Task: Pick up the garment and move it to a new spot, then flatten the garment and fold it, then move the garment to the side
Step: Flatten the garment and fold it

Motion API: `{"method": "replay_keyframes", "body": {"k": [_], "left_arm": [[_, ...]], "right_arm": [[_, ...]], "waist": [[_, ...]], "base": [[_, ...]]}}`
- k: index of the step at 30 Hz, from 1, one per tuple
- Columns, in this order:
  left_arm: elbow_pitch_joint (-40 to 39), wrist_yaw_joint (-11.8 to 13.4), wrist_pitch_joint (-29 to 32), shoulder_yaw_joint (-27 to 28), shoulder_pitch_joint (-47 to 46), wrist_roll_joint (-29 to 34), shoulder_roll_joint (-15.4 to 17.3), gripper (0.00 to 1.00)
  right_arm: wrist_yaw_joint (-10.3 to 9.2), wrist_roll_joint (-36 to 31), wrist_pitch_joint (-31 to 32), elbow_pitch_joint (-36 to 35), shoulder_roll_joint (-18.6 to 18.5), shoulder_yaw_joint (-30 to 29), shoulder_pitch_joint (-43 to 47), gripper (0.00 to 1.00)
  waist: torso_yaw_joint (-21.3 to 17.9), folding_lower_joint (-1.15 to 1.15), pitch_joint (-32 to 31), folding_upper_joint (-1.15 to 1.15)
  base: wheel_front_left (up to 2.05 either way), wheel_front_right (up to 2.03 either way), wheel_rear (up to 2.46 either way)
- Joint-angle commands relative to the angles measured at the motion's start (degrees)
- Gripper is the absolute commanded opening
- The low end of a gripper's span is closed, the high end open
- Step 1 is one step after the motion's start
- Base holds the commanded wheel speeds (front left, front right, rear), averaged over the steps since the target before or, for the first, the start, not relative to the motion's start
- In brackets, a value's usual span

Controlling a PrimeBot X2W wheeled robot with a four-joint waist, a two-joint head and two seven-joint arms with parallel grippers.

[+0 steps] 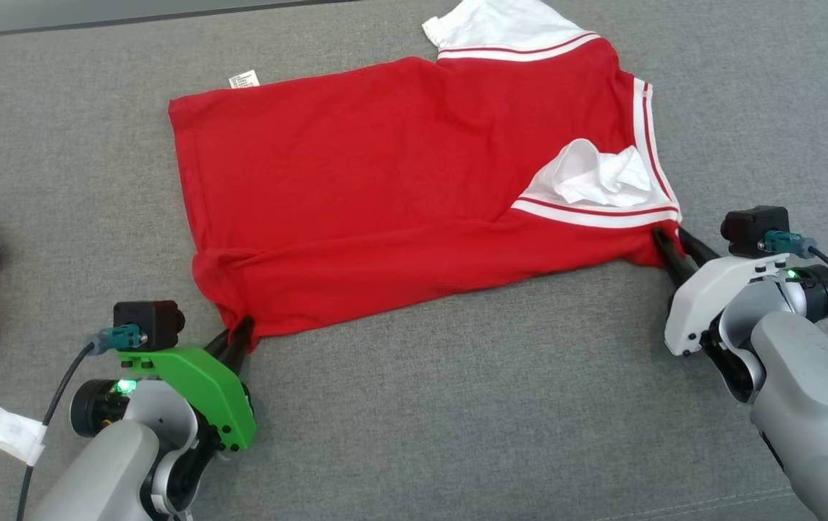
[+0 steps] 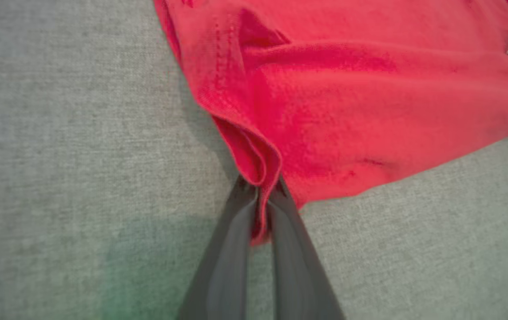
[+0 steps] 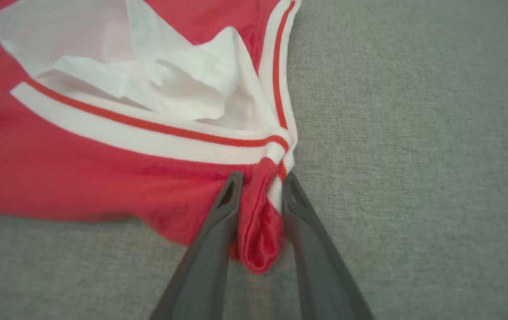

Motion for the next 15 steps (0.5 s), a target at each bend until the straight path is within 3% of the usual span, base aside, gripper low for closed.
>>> {"method": "replay_keyframes", "body": {"k": [1, 8, 15], "left_arm": [[0.5, -0.9, 2.3, -1.5, 2.3, -0.6, 0.2, 0.00], [-4.0, -2.3, 7.2, -0.2, 2.4, -3.2, 5.1, 0.00], [-13.2, -2.2, 13.1, 2.0, 5.1, -7.6, 11.5, 0.00]], "right_arm": [[-0.12, 1.3, 1.0, 0.3, -0.9, 1.1, 0.0, 0.00], [-0.12, 10.0, 5.7, -4.3, -5.2, 6.3, -0.4, 0.00], [-0.12, 18.1, 13.2, -13.3, -13.0, 9.0, 2.0, 0.00]], "waist": [[-0.1, 0.00, -0.2, 0.00], [-0.4, 0.00, -1.5, 0.00], [-0.7, 0.00, -3.5, 0.00]], "base": [[0.00, 0.00, 0.00], [0.00, 0.00, 0.00], [0.00, 0.00, 0.00]]}}
